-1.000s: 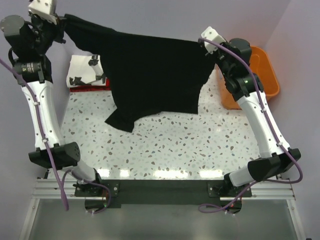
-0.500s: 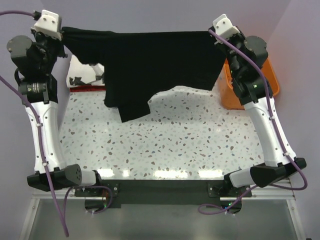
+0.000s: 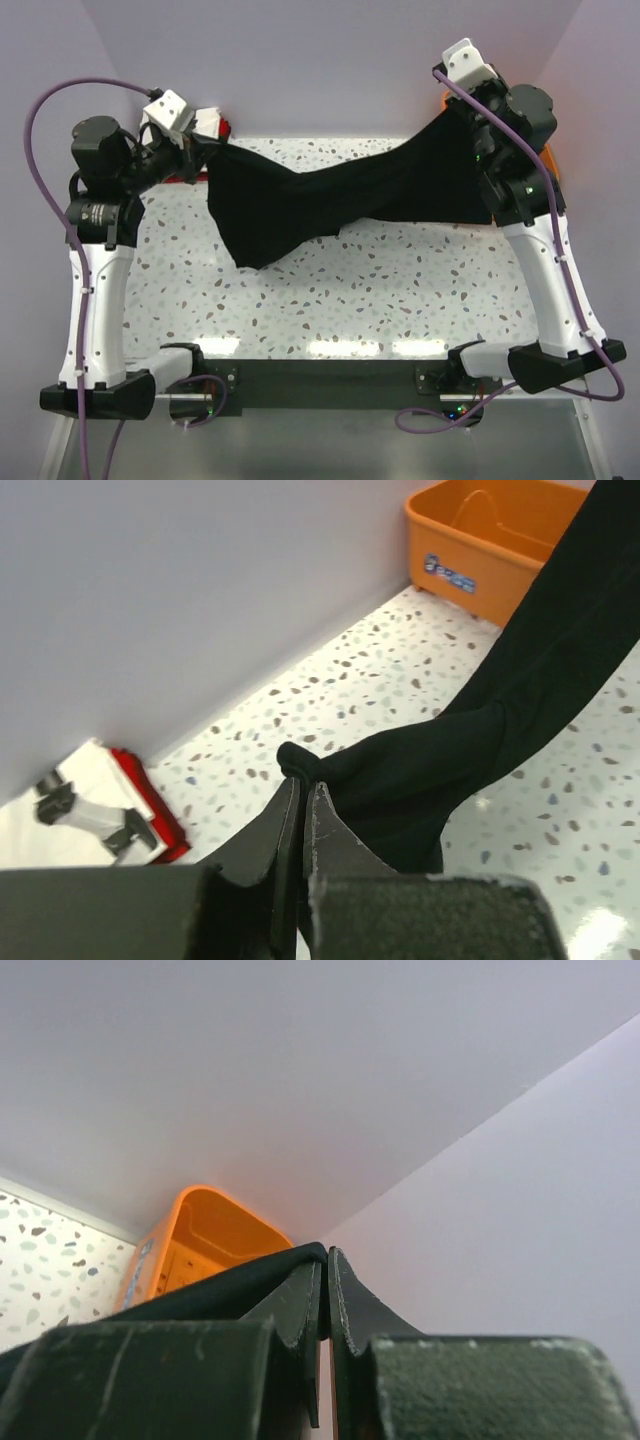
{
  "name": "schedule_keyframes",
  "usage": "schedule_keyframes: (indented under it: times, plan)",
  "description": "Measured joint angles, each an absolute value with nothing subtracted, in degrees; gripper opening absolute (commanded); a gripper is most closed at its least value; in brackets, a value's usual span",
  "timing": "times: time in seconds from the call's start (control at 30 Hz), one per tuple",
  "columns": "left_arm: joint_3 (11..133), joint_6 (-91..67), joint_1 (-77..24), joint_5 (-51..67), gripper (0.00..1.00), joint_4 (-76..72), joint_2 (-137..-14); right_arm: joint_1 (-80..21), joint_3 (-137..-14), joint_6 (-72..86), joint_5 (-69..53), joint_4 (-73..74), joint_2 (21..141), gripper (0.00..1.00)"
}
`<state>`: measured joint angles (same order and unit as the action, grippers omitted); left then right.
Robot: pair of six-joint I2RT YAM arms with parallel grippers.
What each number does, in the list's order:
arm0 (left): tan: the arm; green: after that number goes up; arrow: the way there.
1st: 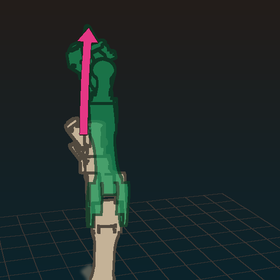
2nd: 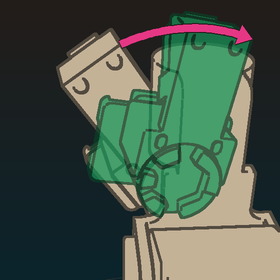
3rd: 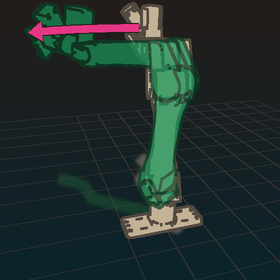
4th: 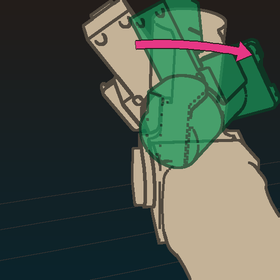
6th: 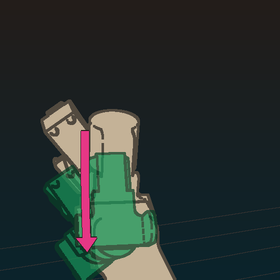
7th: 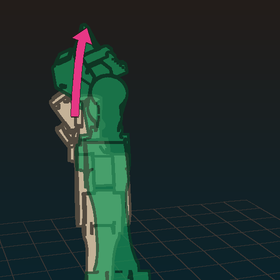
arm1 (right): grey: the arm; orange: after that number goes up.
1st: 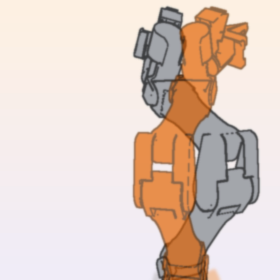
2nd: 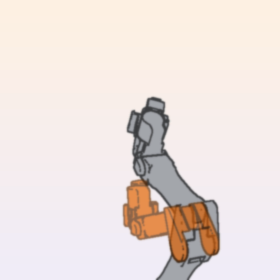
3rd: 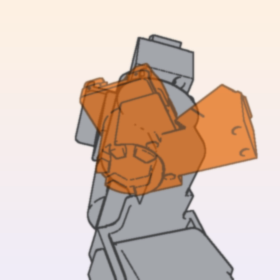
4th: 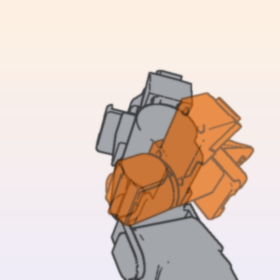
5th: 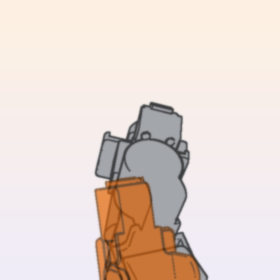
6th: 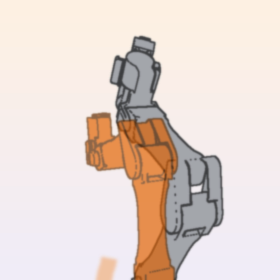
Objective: Fold and stack the t-shirts
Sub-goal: Flatten the tshirt out
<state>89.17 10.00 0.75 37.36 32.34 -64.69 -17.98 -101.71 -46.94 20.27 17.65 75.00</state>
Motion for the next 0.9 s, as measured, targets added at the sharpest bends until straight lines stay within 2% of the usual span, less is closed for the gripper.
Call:
schedule_keyframes:
  times: [0.13,0.27,0.57,0.7,0.9]
  plan:
    - [89.32,7.20,-1.83,36.27,0.00,32.38,-66.70,-17.98,-101.21,-46.96,20.27,18.90,75.70,0.00]
    - [93.25,6.59,-2.22,28.71,0.00,32.93,-69.45,-17.98,-102.04,-46.98,20.29,19.68,76.95,0.00]
    - [111.53,8.62,0.45,9.47,0.00,28.38,-73.47,-18.04,-107.85,-44.31,19.07,19.79,76.20,0.00]
    - [111.85,10.79,0.75,5.19,0.00,23.29,-69.45,-18.24,-105.71,-41.36,14.94,19.68,69.80,0.00]
    - [105.82,13.17,0.75,2.81,0.00,14.85,-56.71,-18.37,-100.71,-37.65,9.93,16.49,56.38,0.00]
